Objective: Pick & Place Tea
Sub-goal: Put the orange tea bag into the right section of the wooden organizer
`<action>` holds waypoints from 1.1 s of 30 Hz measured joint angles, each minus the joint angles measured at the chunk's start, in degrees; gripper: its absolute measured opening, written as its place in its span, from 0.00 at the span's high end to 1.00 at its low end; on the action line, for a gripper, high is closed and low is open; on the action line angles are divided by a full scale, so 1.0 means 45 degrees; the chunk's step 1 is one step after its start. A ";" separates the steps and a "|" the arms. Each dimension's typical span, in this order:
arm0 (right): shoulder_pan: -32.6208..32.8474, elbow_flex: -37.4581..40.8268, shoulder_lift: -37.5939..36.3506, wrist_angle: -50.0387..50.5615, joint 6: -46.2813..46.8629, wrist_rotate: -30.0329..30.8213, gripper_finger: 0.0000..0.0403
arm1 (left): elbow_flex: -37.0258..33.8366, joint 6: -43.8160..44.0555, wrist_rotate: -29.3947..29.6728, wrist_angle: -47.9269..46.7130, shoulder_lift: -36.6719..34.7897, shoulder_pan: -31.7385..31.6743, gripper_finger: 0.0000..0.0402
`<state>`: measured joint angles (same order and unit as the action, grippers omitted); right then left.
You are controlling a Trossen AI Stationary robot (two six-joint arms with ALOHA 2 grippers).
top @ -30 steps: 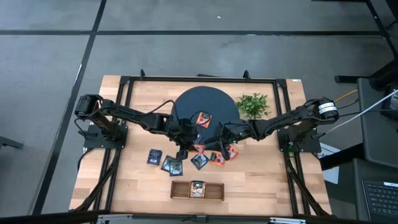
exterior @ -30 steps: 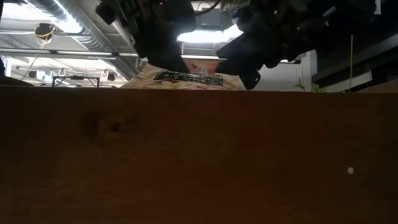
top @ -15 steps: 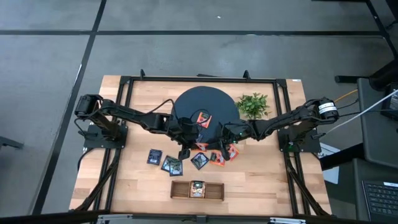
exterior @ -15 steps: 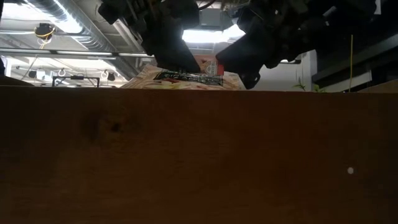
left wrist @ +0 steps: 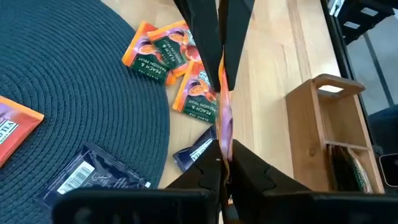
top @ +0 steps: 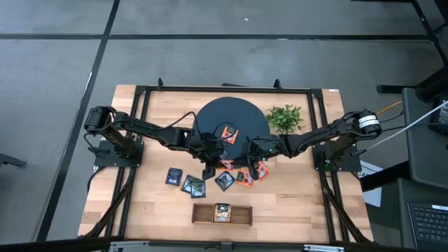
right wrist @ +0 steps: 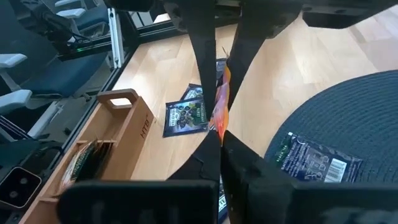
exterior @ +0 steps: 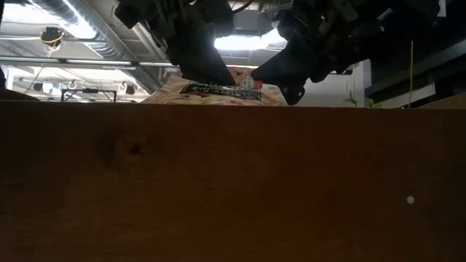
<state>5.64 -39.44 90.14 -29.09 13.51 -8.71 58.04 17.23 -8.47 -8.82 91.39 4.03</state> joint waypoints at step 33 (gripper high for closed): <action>0.1032 0.0918 -0.3772 0.3053 0.0280 0.4975 0.99 | -0.4035 0.0303 0.2662 1.0940 -0.0015 -0.0005 0.74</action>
<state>10.28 -35.31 73.17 -15.35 14.76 13.68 39.88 18.60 3.51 40.41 91.33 4.01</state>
